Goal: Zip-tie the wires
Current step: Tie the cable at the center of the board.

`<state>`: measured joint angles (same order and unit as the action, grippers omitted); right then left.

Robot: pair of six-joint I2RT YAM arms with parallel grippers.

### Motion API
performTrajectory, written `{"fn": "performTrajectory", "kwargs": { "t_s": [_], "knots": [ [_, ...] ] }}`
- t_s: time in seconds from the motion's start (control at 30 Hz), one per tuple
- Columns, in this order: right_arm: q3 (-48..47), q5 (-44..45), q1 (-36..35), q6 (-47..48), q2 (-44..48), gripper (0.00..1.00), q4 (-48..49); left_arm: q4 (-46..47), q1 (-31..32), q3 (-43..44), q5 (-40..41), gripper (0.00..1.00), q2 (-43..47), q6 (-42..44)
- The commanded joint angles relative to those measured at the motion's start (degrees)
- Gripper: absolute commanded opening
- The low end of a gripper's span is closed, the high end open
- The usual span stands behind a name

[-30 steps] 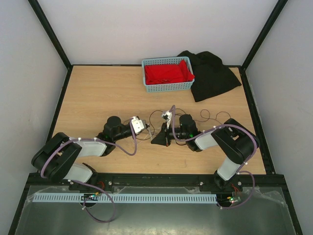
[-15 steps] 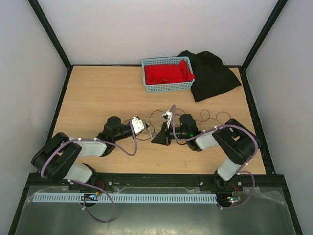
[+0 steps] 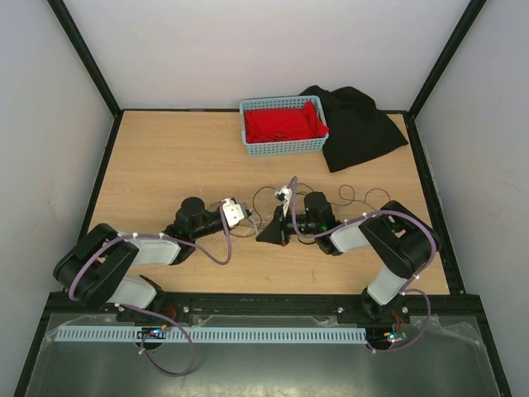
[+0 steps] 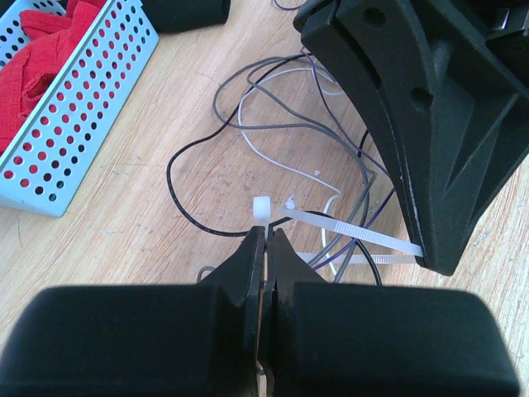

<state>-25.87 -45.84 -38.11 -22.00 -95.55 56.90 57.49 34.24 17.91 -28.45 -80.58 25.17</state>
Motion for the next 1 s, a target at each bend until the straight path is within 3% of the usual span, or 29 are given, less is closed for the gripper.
{"fn": "performTrajectory", "kwargs": {
  "t_s": [0.0, 0.97],
  "knots": [
    [-1.2, -1.8, 0.2, 0.7, 1.6, 0.00, -0.3, 2.4, 0.5, -0.3, 0.0, 0.00, -0.3, 1.1],
    [-1.4, -2.8, 1.2, -1.0, 1.0, 0.00, 0.5, 3.3, 2.2, -1.3, 3.3, 0.00, 0.0, 4.0]
  ]
}}
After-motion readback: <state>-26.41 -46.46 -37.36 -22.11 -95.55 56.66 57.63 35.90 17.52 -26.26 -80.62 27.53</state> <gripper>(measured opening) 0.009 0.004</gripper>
